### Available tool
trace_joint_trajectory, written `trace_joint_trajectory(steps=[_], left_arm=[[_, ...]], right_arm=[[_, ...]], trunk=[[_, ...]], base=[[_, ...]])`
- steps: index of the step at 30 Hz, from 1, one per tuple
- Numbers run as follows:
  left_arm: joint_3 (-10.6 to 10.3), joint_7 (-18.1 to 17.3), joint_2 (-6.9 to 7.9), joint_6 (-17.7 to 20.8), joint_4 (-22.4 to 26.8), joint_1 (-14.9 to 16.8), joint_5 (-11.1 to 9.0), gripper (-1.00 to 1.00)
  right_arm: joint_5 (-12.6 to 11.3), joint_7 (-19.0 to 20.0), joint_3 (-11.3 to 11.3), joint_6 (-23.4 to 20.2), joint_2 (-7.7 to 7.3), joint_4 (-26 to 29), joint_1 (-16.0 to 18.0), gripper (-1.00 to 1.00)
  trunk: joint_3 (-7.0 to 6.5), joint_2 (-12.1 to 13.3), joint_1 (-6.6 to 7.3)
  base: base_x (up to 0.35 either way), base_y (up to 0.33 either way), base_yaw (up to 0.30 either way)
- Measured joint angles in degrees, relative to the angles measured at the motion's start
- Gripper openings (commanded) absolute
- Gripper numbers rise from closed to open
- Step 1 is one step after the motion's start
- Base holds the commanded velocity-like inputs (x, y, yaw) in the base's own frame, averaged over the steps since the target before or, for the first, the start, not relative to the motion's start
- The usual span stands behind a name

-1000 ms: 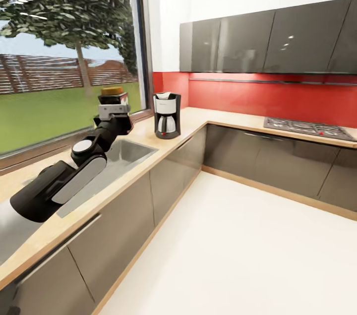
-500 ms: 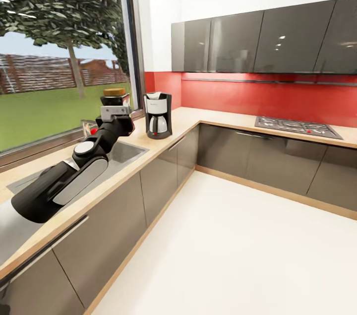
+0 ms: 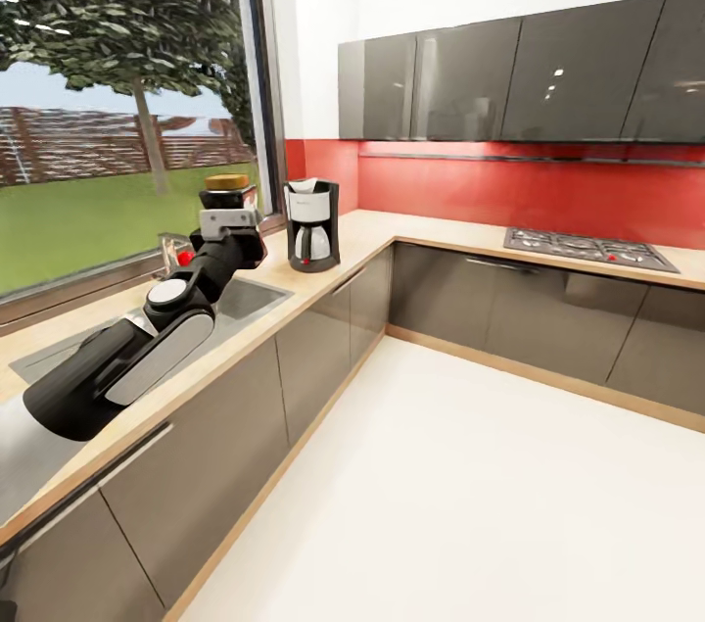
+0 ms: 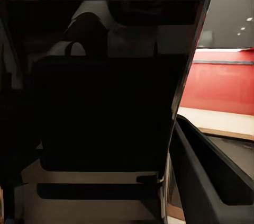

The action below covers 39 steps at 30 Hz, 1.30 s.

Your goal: Set up a coffee station on the kitchen countertop: keep the coffee maker on the countertop, move the bottle of coffee from the kitchen shelf to the counter next to the coffee maker, place a paper coffee filter on top of the coffee maker, put the saucer next to the coffee maker with the coffee cup on the saucer, and place the electric kettle next to the coffee maker.

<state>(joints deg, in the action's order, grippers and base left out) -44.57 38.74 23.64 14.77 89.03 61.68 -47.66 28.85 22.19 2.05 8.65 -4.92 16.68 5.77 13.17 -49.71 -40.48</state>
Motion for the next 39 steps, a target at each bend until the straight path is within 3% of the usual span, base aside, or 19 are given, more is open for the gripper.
trace_joint_trajectory(steps=[32, 39], left_arm=[[0.0, 0.1, -0.04, 0.0, 0.1, 0.0, 0.0, -1.00], [-1.7, 0.2, -0.04, 0.0, 0.0, 0.0, 0.0, -1.00]], right_arm=[[0.0, -0.1, -0.1, 0.0, 0.00, 0.0, 0.0, 1.00], [0.0, -0.1, -0.1, 0.0, 0.00, 0.0, 0.0, 1.00]], trunk=[[5.76, -12.9, -7.03], [7.02, -15.7, -8.57]], base=[[0.000, 0.000, 0.000], [0.000, 0.000, 0.000]])
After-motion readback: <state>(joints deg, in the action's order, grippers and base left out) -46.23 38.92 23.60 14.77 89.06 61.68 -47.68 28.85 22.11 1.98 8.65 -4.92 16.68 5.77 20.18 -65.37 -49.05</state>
